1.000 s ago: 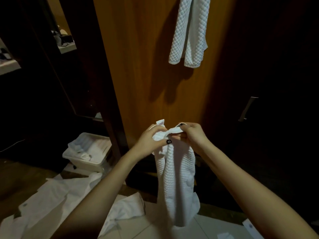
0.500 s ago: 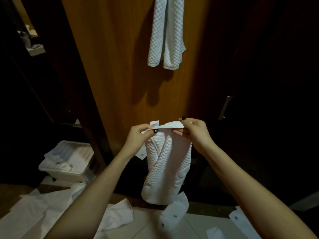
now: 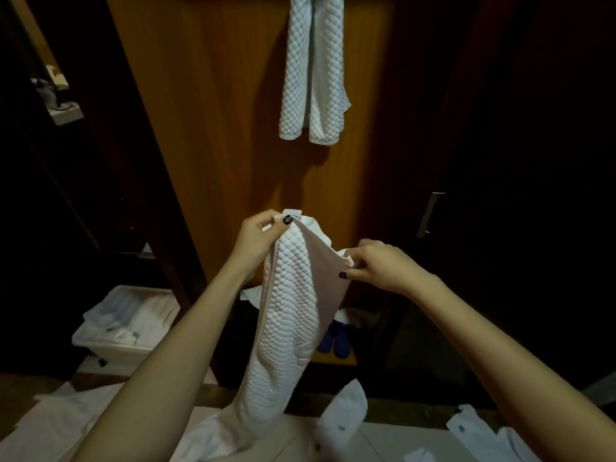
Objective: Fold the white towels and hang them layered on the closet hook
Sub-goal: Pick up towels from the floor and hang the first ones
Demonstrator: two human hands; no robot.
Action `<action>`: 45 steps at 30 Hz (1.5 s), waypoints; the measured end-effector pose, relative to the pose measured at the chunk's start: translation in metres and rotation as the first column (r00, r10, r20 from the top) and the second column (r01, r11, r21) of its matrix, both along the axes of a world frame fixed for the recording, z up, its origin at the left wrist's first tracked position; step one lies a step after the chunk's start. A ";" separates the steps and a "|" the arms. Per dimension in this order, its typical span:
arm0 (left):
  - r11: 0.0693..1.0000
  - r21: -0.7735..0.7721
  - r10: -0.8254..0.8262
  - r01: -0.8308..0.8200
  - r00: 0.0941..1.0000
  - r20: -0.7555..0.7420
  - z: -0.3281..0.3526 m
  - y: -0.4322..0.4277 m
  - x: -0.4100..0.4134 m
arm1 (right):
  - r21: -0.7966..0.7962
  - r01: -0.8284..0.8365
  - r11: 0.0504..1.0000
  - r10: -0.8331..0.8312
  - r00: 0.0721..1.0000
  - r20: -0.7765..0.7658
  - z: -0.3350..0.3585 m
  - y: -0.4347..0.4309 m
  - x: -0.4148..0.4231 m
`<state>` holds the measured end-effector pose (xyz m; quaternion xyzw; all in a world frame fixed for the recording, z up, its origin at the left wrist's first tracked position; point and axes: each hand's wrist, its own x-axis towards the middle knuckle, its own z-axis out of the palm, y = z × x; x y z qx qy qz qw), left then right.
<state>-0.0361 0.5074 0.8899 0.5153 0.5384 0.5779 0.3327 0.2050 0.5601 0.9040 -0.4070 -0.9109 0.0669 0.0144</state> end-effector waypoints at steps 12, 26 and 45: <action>0.990 -0.001 0.133 -0.138 0.948 0.291 0.003 -0.024 -0.049 | 0.111 -0.080 0.991 0.083 0.996 -0.022 0.002 0.007 -0.014; 0.968 -0.052 0.250 -0.245 0.925 0.286 0.007 -0.035 -0.073 | -0.164 -0.001 0.986 -0.107 0.750 -0.653 0.011 0.006 -0.016; 0.979 0.026 0.203 -0.201 0.972 -0.116 0.013 -0.025 -0.046 | -0.115 0.080 0.990 -0.124 0.876 -0.466 0.021 -0.002 0.022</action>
